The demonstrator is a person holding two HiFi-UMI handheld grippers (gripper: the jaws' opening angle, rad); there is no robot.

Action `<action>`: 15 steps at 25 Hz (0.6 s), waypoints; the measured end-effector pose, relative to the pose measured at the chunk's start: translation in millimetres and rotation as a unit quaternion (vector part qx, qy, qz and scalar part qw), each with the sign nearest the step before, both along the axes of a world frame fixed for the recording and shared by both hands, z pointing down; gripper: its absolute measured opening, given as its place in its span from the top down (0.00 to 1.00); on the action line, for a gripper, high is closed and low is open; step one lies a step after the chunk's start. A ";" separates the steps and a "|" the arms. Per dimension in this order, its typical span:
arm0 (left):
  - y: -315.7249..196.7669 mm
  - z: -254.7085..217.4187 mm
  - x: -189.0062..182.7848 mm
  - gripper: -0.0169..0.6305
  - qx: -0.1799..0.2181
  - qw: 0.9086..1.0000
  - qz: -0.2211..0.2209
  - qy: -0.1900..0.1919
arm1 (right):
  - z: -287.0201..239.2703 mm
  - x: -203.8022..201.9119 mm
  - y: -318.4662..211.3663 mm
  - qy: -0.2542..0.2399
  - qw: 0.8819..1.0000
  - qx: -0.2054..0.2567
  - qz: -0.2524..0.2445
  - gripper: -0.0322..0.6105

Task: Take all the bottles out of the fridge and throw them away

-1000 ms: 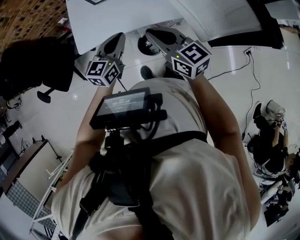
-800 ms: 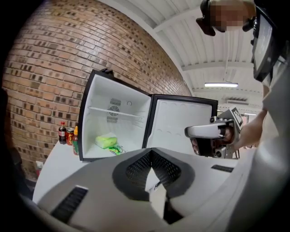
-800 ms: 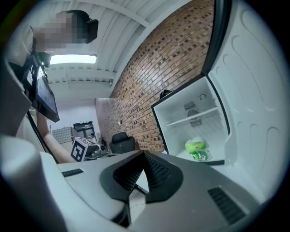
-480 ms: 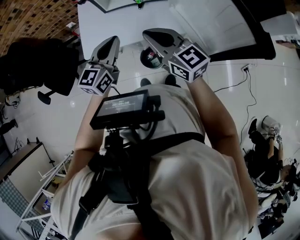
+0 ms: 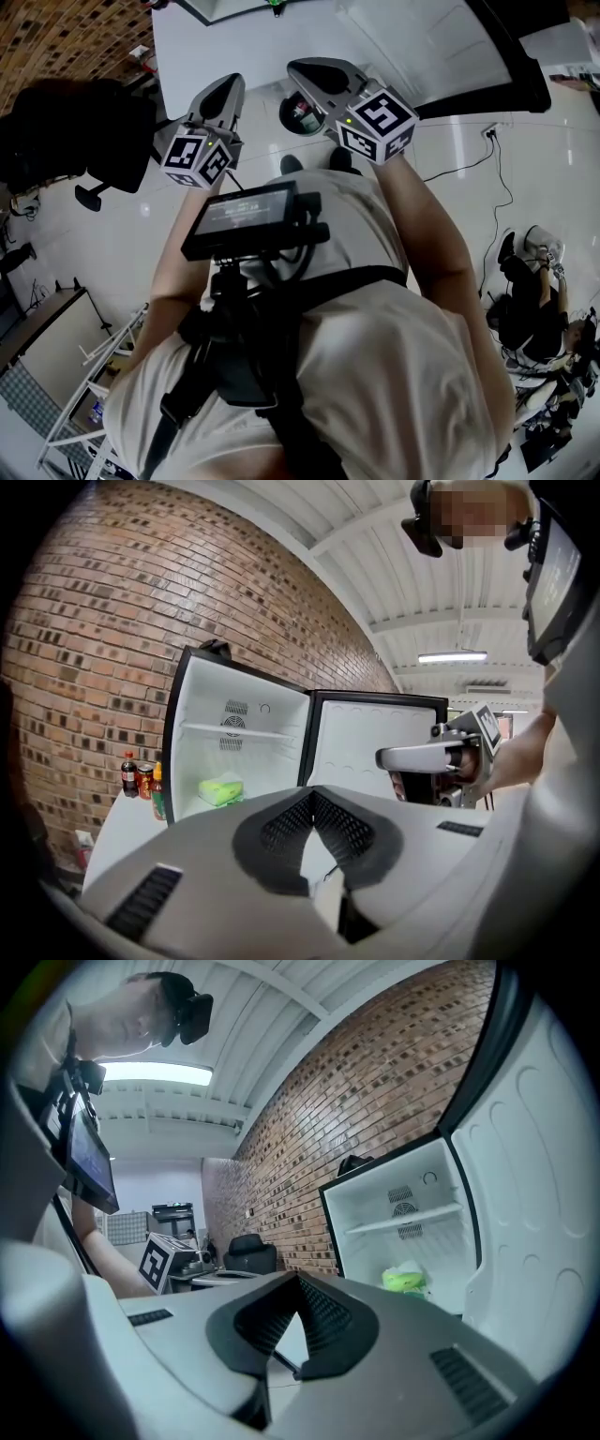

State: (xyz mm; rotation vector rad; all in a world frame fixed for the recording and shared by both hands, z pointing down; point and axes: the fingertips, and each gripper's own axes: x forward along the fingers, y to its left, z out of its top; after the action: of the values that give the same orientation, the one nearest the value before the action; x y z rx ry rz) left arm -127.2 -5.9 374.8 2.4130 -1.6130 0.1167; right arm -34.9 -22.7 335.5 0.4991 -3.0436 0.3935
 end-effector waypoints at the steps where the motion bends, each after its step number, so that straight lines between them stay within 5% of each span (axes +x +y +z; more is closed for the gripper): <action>1: 0.7 0.2 -0.1 0.97 0.000 1.000 0.001 0.000 | 1.3 -0.7 1.1 0.000 1.000 -0.002 0.001 0.95; 15: 13.5 -4.2 -34.2 0.97 0.008 1.000 0.022 0.005 | -1.7 -41.7 16.4 0.010 1.000 0.012 0.025 0.95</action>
State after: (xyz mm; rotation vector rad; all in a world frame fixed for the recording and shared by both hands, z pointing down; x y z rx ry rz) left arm -161.4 7.7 370.6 2.4591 -1.5631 0.1001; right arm -76.7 -6.2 333.8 0.5789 -3.0247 0.3532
